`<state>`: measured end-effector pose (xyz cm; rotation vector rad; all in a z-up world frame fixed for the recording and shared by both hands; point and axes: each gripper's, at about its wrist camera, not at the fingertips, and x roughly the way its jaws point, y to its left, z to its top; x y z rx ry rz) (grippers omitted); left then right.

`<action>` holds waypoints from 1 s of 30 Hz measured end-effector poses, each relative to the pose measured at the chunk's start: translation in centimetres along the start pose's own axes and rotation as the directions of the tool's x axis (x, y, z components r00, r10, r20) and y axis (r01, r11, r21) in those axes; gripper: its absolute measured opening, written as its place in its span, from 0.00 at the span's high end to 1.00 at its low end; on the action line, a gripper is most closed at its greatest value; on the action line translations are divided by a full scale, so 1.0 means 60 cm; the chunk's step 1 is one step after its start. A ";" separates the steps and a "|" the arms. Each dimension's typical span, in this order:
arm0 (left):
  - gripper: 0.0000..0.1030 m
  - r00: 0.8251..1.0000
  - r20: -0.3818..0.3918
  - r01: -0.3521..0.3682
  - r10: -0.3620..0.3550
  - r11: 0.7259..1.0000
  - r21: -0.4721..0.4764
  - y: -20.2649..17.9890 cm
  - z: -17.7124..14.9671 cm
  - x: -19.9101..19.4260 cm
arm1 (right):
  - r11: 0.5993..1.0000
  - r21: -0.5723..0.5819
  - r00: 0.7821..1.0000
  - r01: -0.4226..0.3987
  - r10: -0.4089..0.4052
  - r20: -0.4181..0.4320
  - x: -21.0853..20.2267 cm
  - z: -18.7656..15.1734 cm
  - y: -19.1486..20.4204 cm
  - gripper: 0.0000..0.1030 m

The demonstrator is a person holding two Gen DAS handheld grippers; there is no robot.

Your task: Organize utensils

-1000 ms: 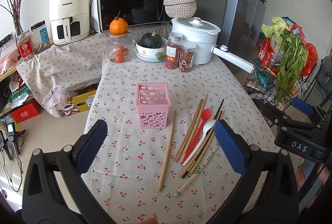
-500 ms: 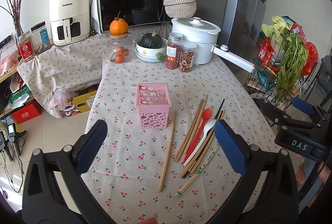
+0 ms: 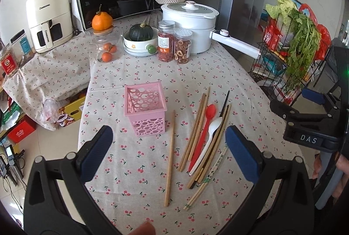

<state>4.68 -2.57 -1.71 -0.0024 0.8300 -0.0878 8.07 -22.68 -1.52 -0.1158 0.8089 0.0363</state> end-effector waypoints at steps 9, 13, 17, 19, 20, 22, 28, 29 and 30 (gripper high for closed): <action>0.08 0.974 -0.208 0.106 -0.090 0.992 0.066 -0.039 0.045 0.116 | 0.987 0.148 0.969 -0.067 0.100 -0.224 0.100 0.001 -0.069 0.00; 0.39 0.934 -0.342 0.128 -0.101 0.990 0.057 -0.038 0.024 0.188 | 0.987 0.159 0.965 -0.024 0.065 -0.253 0.121 0.007 -0.091 0.00; 0.54 0.906 -0.409 0.127 -0.107 0.992 0.021 -0.033 -0.002 0.237 | 0.981 0.190 0.960 -0.034 0.085 -0.267 0.128 0.006 -0.108 0.00; 0.58 0.905 -0.416 0.104 -0.083 0.994 0.028 -0.030 -0.008 0.251 | 0.980 0.195 0.958 -0.043 0.096 -0.272 0.130 0.006 -0.111 0.00; 0.60 0.906 -0.417 0.092 -0.072 0.995 0.029 -0.029 -0.010 0.259 | 0.980 0.195 0.957 -0.047 0.101 -0.274 0.131 0.005 -0.111 0.00; 0.65 0.903 -0.426 0.079 -0.060 0.996 0.027 -0.025 -0.016 0.274 | 0.979 0.197 0.954 -0.054 0.109 -0.278 0.132 0.004 -0.110 0.00; 0.74 0.901 -0.433 0.037 -0.019 0.999 0.033 -0.010 -0.034 0.306 | 0.976 0.203 0.941 -0.075 0.137 -0.309 0.143 0.002 -0.102 0.00; 0.75 0.901 -0.433 0.029 -0.008 0.999 0.043 -0.011 -0.035 0.308 | 0.976 0.205 0.939 -0.078 0.141 -0.314 0.147 0.002 -0.100 0.00; 0.75 0.902 -0.431 0.031 -0.011 0.999 0.039 -0.011 -0.034 0.308 | 0.975 0.206 0.937 -0.079 0.143 -0.318 0.150 0.002 -0.099 0.00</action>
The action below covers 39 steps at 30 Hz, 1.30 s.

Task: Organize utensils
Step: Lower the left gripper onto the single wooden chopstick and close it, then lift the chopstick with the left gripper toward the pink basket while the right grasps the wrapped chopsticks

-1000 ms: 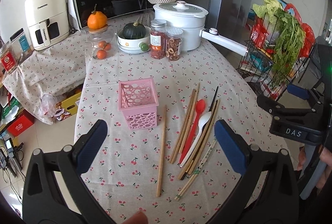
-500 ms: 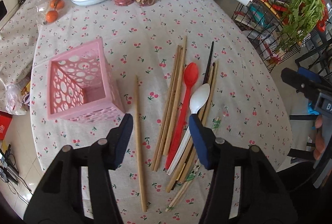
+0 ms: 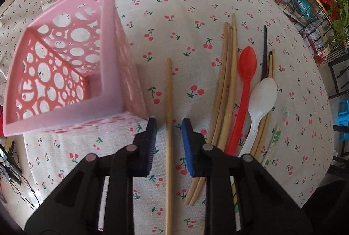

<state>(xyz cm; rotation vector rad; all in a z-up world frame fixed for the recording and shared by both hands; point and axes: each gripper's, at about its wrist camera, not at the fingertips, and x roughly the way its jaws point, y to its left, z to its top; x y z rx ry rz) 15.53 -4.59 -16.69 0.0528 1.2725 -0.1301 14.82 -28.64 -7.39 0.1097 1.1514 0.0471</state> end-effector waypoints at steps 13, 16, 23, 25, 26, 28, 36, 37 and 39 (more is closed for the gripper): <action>0.93 0.986 0.141 0.081 -0.086 0.996 0.036 0.022 -0.031 -0.114 | 1.000 0.010 0.996 -0.022 0.023 -0.081 0.062 0.011 0.019 0.00; 0.93 0.971 0.211 0.105 -0.113 0.993 0.048 0.028 -0.046 -0.156 | 0.997 0.042 0.991 -0.064 0.069 -0.115 0.080 0.005 0.021 0.01; 0.93 0.941 0.286 0.174 -0.179 0.984 0.045 0.052 -0.067 -0.186 | 0.991 0.035 0.967 -0.126 0.131 -0.219 0.126 -0.031 0.060 0.24; 0.93 0.940 0.286 0.178 -0.184 0.983 0.047 0.056 -0.073 -0.187 | 0.992 0.035 0.958 -0.123 0.128 -0.256 0.143 -0.044 0.072 0.39; 0.93 0.940 0.285 0.183 -0.189 0.982 0.046 0.059 -0.076 -0.188 | 0.992 0.034 0.954 -0.123 0.128 -0.272 0.151 -0.051 0.078 0.43; 0.93 0.939 0.285 0.189 -0.193 0.981 0.045 0.062 -0.080 -0.190 | 0.995 0.007 0.961 -0.101 0.099 -0.256 0.153 -0.059 0.094 0.49; 0.93 0.934 0.296 0.201 -0.203 0.979 0.037 0.076 -0.094 -0.200 | 0.987 -0.155 0.983 0.031 -0.058 -0.172 0.148 -0.096 0.156 0.72; 0.93 0.933 0.297 0.200 -0.202 0.979 0.035 0.077 -0.096 -0.201 | 0.988 -0.153 0.985 0.024 -0.050 -0.166 0.147 -0.098 0.157 0.83; 0.93 0.933 0.301 0.198 -0.199 0.980 0.033 0.079 -0.098 -0.202 | 0.991 -0.137 0.986 0.002 -0.024 -0.166 0.146 -0.098 0.150 0.91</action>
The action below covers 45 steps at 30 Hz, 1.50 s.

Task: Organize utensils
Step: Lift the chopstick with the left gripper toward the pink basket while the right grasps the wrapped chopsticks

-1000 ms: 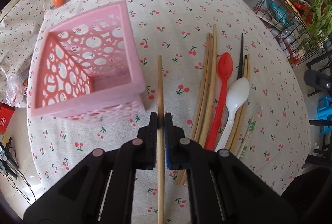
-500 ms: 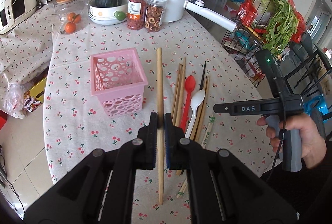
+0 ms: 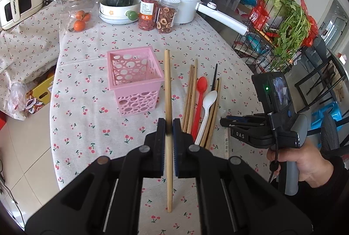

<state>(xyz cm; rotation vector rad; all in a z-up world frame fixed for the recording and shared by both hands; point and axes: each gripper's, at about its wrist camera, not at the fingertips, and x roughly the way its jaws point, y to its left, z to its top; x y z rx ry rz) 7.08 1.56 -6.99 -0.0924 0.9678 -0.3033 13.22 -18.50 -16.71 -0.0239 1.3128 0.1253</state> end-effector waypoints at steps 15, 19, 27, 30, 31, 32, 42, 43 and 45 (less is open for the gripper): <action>0.93 0.967 0.253 0.000 0.000 1.000 0.000 0.000 0.019 -0.122 | 0.972 -0.011 0.896 -0.236 0.222 0.384 -0.202 -0.026 -0.027 0.96; 0.93 0.925 0.380 -0.022 0.023 1.000 -0.008 0.004 0.039 -0.167 | 0.961 -0.069 0.820 -0.267 0.264 0.508 -0.267 -0.027 -0.008 0.96; 0.93 0.854 0.512 -0.092 0.093 0.995 -0.027 0.021 0.089 -0.177 | 0.939 -0.186 0.655 -0.291 0.337 0.677 -0.375 0.007 0.041 0.96; 0.93 0.850 0.515 -0.118 0.114 0.993 -0.025 0.025 0.099 -0.160 | 0.922 -0.208 0.619 -0.327 0.375 0.690 -0.389 0.026 0.054 0.96; 0.93 0.850 0.512 -0.129 0.123 0.991 -0.024 0.026 0.102 -0.153 | 0.915 -0.214 0.612 -0.342 0.389 0.688 -0.390 0.033 0.059 0.96; 0.93 0.853 0.505 -0.137 0.130 0.990 -0.024 0.029 0.105 -0.145 | 0.908 -0.219 0.604 -0.357 0.403 0.688 -0.390 0.039 0.063 0.96; 0.93 0.929 0.341 -0.146 0.146 0.989 -0.025 0.061 0.132 -0.067 | 0.874 -0.244 0.588 -0.420 0.467 0.661 -0.366 0.104 0.109 0.96; 0.93 0.934 0.325 -0.144 0.145 0.989 -0.026 0.063 0.135 -0.060 | 0.874 -0.245 0.594 -0.418 0.468 0.655 -0.361 0.109 0.112 0.96; 0.93 0.945 0.293 -0.142 0.143 0.990 -0.026 0.067 0.139 -0.047 | 0.877 -0.248 0.610 -0.413 0.468 0.640 -0.351 0.120 0.118 0.96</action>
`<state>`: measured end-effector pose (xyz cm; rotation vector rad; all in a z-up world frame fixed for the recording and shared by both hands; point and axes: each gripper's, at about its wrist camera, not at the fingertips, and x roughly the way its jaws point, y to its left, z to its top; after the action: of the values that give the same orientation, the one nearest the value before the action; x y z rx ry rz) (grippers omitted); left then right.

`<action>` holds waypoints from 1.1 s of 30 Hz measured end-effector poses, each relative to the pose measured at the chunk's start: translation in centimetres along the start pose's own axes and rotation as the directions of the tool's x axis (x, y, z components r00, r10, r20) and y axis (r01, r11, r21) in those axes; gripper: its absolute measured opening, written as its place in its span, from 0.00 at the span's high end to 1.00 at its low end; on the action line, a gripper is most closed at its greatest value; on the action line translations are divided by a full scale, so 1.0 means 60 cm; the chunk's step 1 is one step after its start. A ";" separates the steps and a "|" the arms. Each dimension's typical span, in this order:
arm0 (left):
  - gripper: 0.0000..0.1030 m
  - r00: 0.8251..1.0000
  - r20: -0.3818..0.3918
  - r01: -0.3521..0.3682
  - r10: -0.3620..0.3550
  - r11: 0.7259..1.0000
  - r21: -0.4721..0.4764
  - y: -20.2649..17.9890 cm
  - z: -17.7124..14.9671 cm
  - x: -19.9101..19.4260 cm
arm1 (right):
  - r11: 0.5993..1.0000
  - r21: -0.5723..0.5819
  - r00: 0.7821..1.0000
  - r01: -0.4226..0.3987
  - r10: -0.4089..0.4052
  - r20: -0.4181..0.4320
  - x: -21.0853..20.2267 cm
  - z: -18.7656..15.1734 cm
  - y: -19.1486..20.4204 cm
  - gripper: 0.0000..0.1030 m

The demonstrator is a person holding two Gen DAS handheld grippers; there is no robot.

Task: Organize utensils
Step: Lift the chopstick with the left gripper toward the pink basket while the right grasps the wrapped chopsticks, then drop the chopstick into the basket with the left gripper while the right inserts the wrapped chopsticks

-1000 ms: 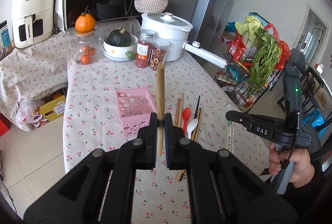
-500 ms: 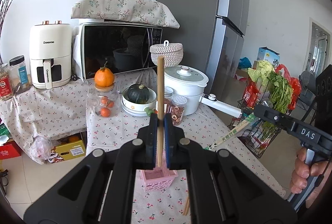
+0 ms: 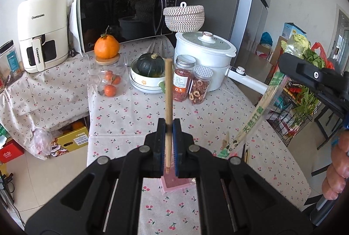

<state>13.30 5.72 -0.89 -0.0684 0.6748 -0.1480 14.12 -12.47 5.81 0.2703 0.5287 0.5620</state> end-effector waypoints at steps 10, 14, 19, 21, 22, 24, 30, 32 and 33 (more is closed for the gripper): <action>0.93 0.994 -0.103 0.021 -0.023 1.000 -0.021 0.005 -0.002 0.051 | 0.999 0.051 0.998 -0.006 0.010 -0.066 0.048 0.010 -0.035 0.96; 0.93 0.993 -0.109 0.029 -0.033 0.999 -0.034 0.010 0.001 0.063 | 0.996 0.088 0.998 -0.026 0.031 -0.056 0.044 0.024 -0.046 0.96; 0.93 0.994 -0.105 0.032 -0.036 0.999 -0.038 0.012 0.004 0.070 | 0.997 0.082 0.998 -0.013 0.017 -0.058 0.053 0.031 -0.049 0.96; 0.93 0.994 -0.097 0.037 -0.040 0.999 -0.037 0.012 0.004 0.072 | 0.997 0.082 0.997 -0.006 0.012 -0.070 0.064 0.028 -0.050 0.96; 0.93 0.995 -0.095 0.041 -0.044 0.998 -0.038 0.012 0.003 0.074 | 0.997 0.081 0.997 0.000 0.006 -0.074 0.070 0.026 -0.051 0.96; 0.93 0.994 -0.093 0.053 -0.057 0.998 -0.042 0.013 0.002 0.078 | 0.997 0.077 0.997 0.012 -0.005 -0.083 0.081 0.021 -0.054 0.96; 0.64 0.995 -0.069 0.067 -0.071 0.996 -0.061 0.014 0.003 0.077 | 0.996 0.087 0.989 0.017 -0.004 -0.145 0.116 0.002 -0.070 0.93; 0.43 0.997 -0.052 0.056 -0.061 0.995 -0.083 0.017 0.005 0.068 | 0.994 0.105 0.985 0.024 -0.006 -0.173 0.124 -0.004 -0.079 0.88; 0.38 0.997 -0.045 0.058 -0.062 0.994 -0.092 0.019 0.006 0.063 | 0.993 0.118 0.984 0.025 -0.004 -0.181 0.125 -0.006 -0.084 0.76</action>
<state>16.57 6.24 -3.06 -0.1732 0.7272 -0.1775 21.48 -12.28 0.62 0.3314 0.7407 0.5442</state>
